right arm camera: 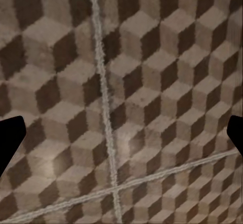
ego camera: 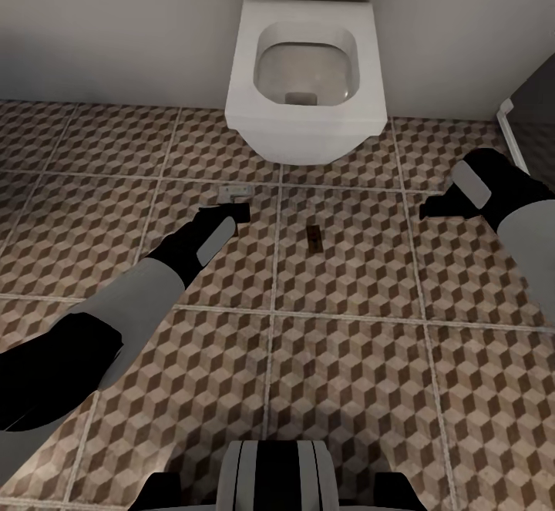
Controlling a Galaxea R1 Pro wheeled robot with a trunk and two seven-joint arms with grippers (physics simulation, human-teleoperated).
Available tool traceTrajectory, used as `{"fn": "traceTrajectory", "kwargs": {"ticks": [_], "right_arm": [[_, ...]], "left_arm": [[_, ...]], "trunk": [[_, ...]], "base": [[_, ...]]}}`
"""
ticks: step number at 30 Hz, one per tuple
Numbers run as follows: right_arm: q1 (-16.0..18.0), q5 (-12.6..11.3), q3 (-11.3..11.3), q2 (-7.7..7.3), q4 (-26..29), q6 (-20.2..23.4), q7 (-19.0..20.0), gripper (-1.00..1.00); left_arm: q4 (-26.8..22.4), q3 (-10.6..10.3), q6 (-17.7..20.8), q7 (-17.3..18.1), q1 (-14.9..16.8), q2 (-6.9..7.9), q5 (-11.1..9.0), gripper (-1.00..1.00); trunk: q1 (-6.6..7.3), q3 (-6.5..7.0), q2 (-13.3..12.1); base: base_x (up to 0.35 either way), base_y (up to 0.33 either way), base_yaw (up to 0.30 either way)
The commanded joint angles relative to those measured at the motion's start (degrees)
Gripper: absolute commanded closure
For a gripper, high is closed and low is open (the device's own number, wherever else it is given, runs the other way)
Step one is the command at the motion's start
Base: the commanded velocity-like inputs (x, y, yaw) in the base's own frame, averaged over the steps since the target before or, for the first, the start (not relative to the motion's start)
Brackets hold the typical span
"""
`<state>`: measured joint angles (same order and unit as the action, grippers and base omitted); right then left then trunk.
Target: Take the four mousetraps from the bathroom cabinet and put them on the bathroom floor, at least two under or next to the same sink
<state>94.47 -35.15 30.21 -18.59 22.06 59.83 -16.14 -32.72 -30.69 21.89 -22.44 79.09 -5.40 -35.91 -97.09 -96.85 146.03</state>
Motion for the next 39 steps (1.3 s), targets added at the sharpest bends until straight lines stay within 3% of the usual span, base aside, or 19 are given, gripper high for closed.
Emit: {"fn": "traceTrajectory", "kwargs": {"ticks": [1,18,39], "right_arm": [[0.6,-0.7,0.4,-0.24,0.1,0.2,-0.4,-1.0],[7.1,-1.4,0.4,-0.47,2.4,0.2,-0.3,-1.0],[7.9,-1.3,0.4,-0.07,6.3,0.2,-0.3,-1.0]], "left_arm": [[0.1,-0.4,0.2,-0.6,0.0,0.04,-0.4,1.0],[1.0,-0.5,0.1,-0.6,0.0,0.04,-0.4,1.0],[1.2,-0.5,0.1,-0.6,0.1,0.04,-0.3,1.0]], "trunk": [[0.01,-0.04,0.0],[0.01,-0.04,0.0],[0.01,-0.04,0.0]], "base": [[0.0,0.0,0.0],[0.0,0.0,0.0],[0.0,-0.024,0.0]]}}
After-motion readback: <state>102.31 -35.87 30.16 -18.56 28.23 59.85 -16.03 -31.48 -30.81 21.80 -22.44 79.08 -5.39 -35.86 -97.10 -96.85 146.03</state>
